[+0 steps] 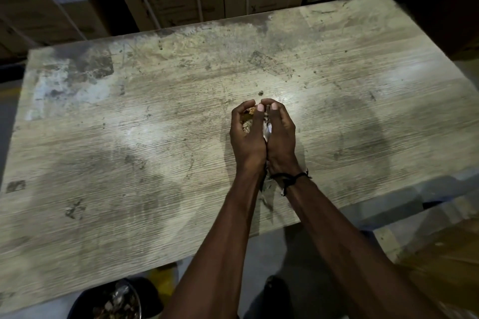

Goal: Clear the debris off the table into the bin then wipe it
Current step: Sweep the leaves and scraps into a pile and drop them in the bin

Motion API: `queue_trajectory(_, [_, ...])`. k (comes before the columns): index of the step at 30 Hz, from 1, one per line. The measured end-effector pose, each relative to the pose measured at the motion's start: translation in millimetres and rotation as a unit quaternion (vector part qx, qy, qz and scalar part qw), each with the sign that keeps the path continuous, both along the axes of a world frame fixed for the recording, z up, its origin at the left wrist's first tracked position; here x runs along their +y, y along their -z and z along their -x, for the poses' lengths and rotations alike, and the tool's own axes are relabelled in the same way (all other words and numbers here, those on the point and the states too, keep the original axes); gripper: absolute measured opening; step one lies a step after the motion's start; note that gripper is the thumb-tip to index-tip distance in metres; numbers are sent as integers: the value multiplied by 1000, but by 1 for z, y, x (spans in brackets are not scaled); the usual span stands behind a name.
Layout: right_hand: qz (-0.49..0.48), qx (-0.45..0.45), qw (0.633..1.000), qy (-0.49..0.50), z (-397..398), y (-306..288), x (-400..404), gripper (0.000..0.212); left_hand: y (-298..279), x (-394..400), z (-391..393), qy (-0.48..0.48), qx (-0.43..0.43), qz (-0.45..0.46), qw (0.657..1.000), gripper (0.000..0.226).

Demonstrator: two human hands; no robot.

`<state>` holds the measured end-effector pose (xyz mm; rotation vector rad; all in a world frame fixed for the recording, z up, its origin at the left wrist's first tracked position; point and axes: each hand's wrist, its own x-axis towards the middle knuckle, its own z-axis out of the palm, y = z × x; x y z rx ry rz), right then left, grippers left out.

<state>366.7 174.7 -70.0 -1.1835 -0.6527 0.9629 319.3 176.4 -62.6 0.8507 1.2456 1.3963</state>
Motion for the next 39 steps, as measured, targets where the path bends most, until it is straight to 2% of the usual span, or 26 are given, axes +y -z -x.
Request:
queue_trajectory(3, [-8, 31, 999, -26, 6, -1, 3, 27, 0, 0, 5, 2, -26, 5, 1000, 19])
queue_trajectory(10, [4, -54, 998, -42, 14, -10, 9, 29, -2, 2, 13, 22, -73, -3, 997, 22])
queue_trajectory(16, [8, -34, 998, -54, 17, -10, 14, 37, -5, -1, 14, 21, -100, 11, 995, 17])
queue_trajectory(21, [5, -7, 998, -64, 17, -13, 11, 38, -5, -3, 15, -9, -119, 18, 993, 15])
queue_trajectory(28, [-11, -26, 989, -146, 48, -28, 5, 36, -24, -14, 40, -100, -224, 20, 969, 19])
queue_trajectory(35, [-22, -43, 967, -251, 139, -49, -34, 35, -38, -55, 131, -194, -157, -15, 968, 23])
queue_trajectory(39, [-14, -18, 954, -300, 201, -51, -66, 34, -44, -92, 191, -244, -138, -8, 960, 30])
